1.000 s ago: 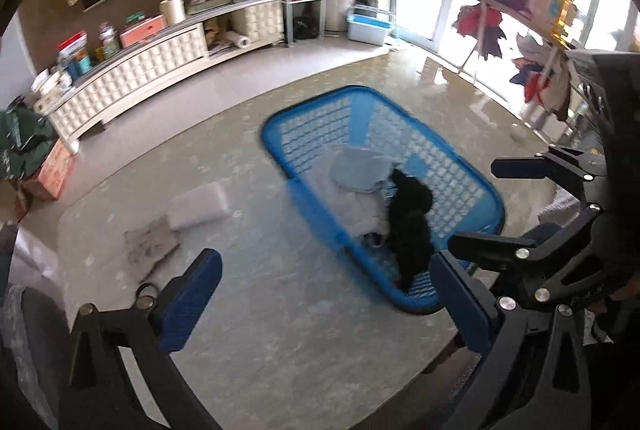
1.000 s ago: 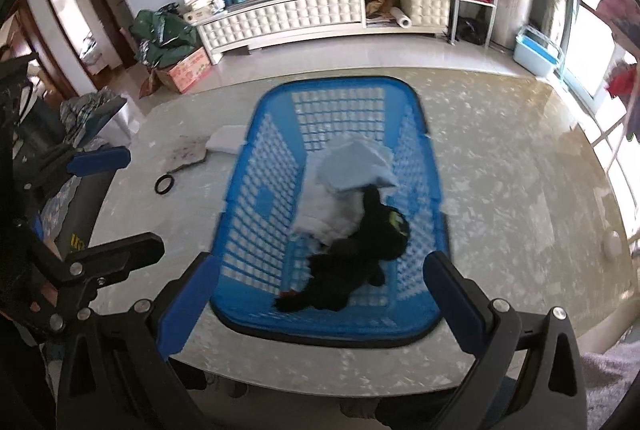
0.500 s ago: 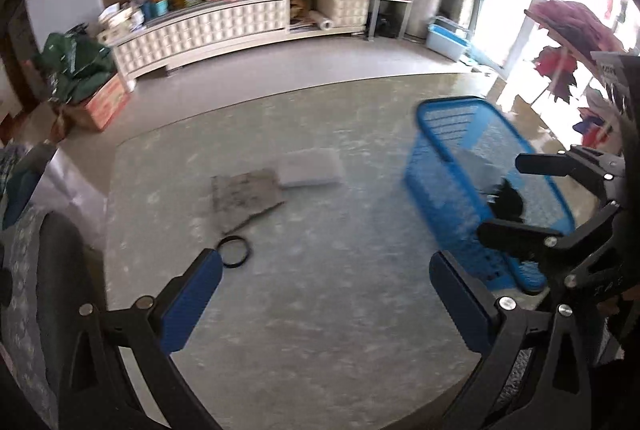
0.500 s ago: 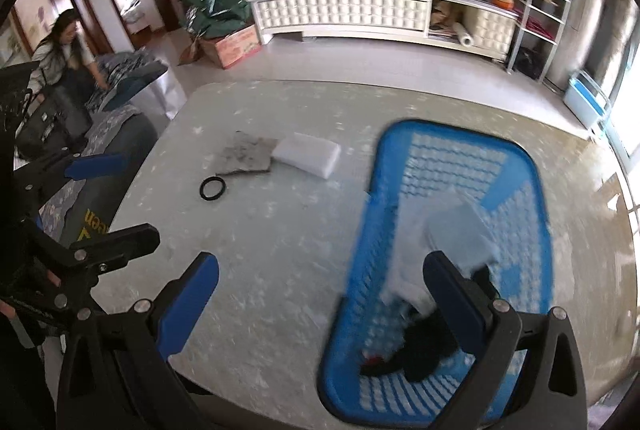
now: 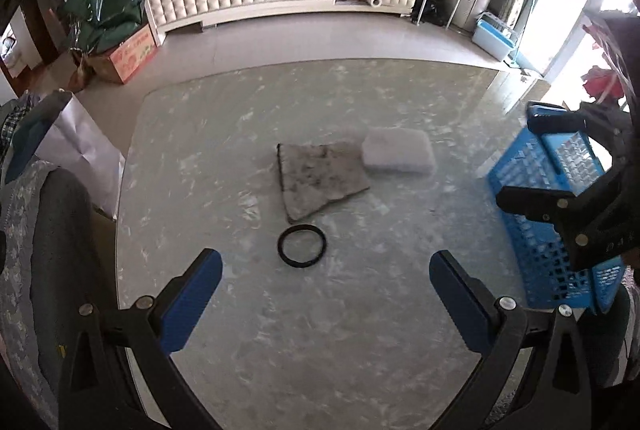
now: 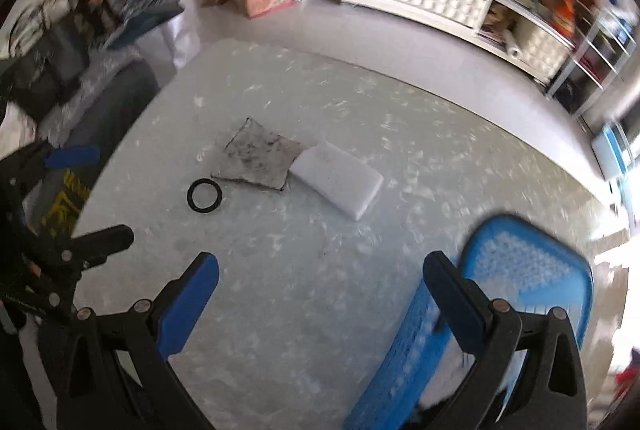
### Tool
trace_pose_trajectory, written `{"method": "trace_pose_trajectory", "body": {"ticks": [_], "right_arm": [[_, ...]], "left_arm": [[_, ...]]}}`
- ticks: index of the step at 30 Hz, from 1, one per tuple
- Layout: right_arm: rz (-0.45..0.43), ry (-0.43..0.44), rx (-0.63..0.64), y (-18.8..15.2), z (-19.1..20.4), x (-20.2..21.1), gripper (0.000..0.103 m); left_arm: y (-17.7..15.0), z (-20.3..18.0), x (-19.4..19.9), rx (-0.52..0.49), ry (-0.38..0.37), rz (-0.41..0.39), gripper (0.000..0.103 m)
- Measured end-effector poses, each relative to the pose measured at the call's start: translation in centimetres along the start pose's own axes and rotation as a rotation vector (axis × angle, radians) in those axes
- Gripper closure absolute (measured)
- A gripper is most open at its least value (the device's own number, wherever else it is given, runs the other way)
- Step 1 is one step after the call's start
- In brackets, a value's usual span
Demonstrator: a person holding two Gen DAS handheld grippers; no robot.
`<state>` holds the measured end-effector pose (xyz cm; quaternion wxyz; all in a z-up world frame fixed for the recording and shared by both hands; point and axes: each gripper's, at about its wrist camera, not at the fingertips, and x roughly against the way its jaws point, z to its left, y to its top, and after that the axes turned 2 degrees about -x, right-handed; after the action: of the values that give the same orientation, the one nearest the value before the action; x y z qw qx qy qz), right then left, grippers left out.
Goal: Organize soft objects
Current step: 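Close the right gripper on the white foam pad while the left gripper grasps the black rubber ring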
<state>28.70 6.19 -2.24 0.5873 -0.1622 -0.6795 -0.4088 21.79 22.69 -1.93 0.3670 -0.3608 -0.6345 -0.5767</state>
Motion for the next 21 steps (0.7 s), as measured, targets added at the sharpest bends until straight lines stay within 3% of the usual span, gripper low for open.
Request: {"method": "trace_pose_trajectory", "body": {"ticks": [12,21], "right_arm": [[0.165,-0.027,0.31,5.1,1.0,-7.6,0.001],[0.289,-0.016,0.488,7.0,2.2,-12.6,0.001]], "left_arm": [[1.3,1.9,-5.5,-0.013,-0.05,0.064,0.0],[0.9,2.8,-9.1,-0.029,-0.071,0.096,0.0]]}}
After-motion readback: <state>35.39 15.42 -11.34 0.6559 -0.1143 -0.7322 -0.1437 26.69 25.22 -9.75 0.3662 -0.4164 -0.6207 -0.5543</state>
